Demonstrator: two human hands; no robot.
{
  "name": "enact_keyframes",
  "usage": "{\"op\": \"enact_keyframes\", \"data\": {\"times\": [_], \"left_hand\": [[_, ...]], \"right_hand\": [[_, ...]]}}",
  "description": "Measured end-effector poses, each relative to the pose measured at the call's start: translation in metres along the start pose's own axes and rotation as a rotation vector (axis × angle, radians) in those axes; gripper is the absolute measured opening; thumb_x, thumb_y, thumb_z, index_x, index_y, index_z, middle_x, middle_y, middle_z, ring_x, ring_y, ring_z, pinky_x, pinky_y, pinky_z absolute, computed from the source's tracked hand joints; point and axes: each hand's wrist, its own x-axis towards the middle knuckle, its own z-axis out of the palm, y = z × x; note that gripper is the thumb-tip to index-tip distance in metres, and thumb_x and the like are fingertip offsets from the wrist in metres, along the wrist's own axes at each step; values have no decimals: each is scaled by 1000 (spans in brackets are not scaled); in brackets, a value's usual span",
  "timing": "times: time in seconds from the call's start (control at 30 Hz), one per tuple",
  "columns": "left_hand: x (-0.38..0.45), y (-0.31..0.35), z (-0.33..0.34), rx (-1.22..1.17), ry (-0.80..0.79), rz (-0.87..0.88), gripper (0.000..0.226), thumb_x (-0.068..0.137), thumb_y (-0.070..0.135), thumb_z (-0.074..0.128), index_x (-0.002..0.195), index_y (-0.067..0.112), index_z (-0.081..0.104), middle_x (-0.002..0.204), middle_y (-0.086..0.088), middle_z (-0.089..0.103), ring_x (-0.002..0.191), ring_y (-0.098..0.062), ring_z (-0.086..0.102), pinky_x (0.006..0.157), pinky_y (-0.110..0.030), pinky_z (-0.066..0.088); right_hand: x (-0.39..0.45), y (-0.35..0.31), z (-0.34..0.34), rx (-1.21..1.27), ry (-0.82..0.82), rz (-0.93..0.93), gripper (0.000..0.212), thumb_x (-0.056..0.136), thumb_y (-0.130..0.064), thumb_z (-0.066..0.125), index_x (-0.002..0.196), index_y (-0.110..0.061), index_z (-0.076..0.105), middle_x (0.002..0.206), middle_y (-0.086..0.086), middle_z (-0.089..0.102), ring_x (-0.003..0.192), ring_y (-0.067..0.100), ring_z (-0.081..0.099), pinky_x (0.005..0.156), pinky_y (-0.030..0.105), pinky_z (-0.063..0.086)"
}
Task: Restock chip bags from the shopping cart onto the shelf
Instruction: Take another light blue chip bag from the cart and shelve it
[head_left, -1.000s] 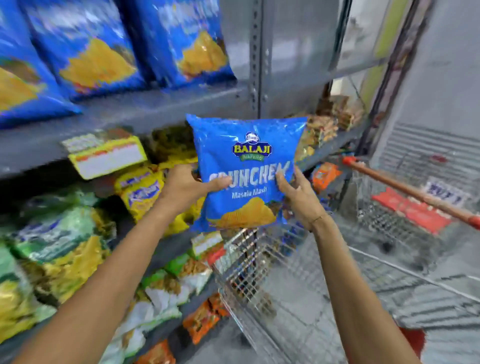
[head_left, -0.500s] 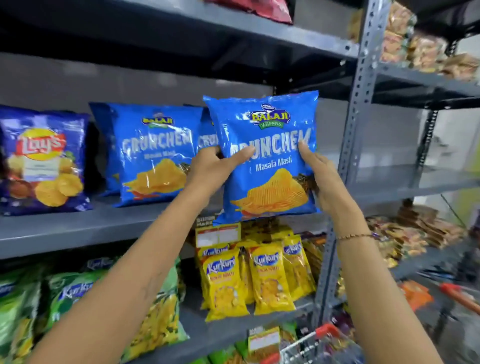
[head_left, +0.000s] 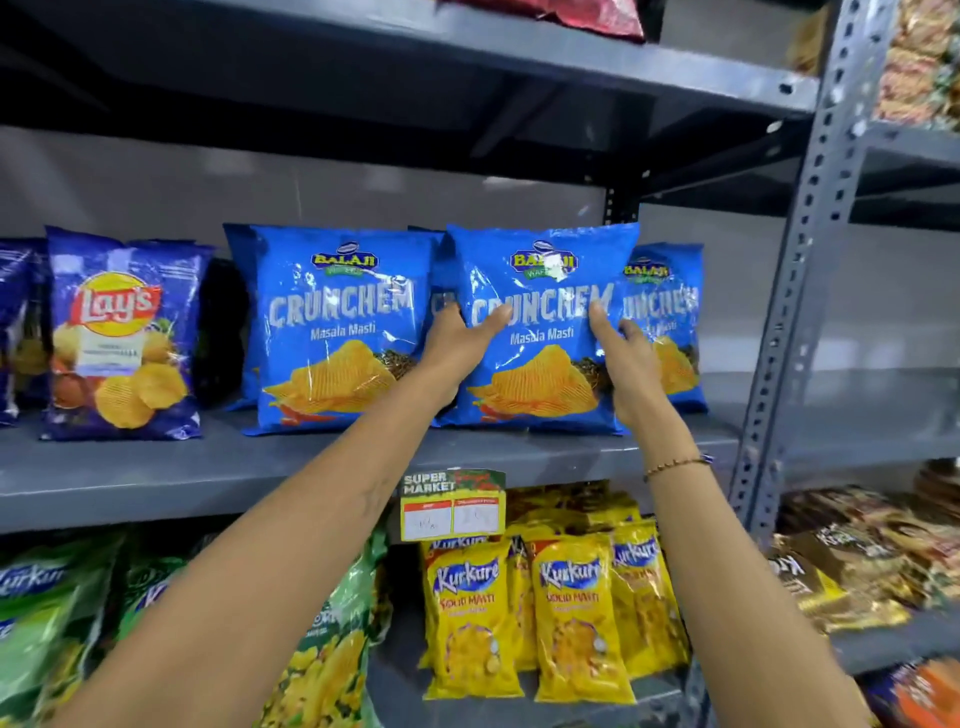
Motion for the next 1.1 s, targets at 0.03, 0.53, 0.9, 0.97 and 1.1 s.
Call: {"op": "enact_keyframes", "data": {"times": [0.03, 0.53, 0.9, 0.97, 1.1], "left_hand": [[2, -3, 2, 0, -7, -5, 56, 86, 43, 62, 130, 12, 47, 138, -1, 52, 119, -19, 50, 97, -36, 40], [3, -20, 11, 115, 40, 13, 54, 91, 38, 56, 135, 12, 40, 139, -7, 52, 126, -27, 51, 104, -46, 44], [-23, -23, 6, 687, 217, 299, 56, 92, 23, 56, 140, 5, 33, 142, -13, 40, 130, -30, 42, 105, -42, 39], [-29, -21, 0, 777, 256, 401, 43, 93, 19, 55, 132, 7, 43, 136, -11, 42, 123, -28, 47, 102, -39, 42], [-41, -11, -30, 715, 272, 467, 19, 93, 21, 52, 104, 10, 63, 108, -7, 62, 97, -21, 58, 87, -34, 49]], "right_hand": [[4, 5, 1, -13, 19, -4, 90, 79, -67, 54, 146, -13, 26, 148, 3, 39, 110, 12, 43, 87, 30, 38], [0, 36, 14, -114, 261, -186, 69, 85, -58, 53, 136, -13, 43, 137, 4, 48, 113, 9, 42, 94, 26, 36], [-17, 28, 18, -136, 393, -345, 44, 90, -40, 55, 125, -14, 51, 125, 1, 54, 111, 8, 47, 93, 21, 39], [-27, 22, 24, -186, 478, -489, 29, 92, -30, 54, 114, -11, 55, 115, 2, 56, 105, 8, 48, 88, 15, 36], [-54, 7, 61, -199, 419, -734, 9, 90, -16, 55, 93, -9, 60, 93, -4, 54, 87, 13, 52, 79, 19, 40]]}}
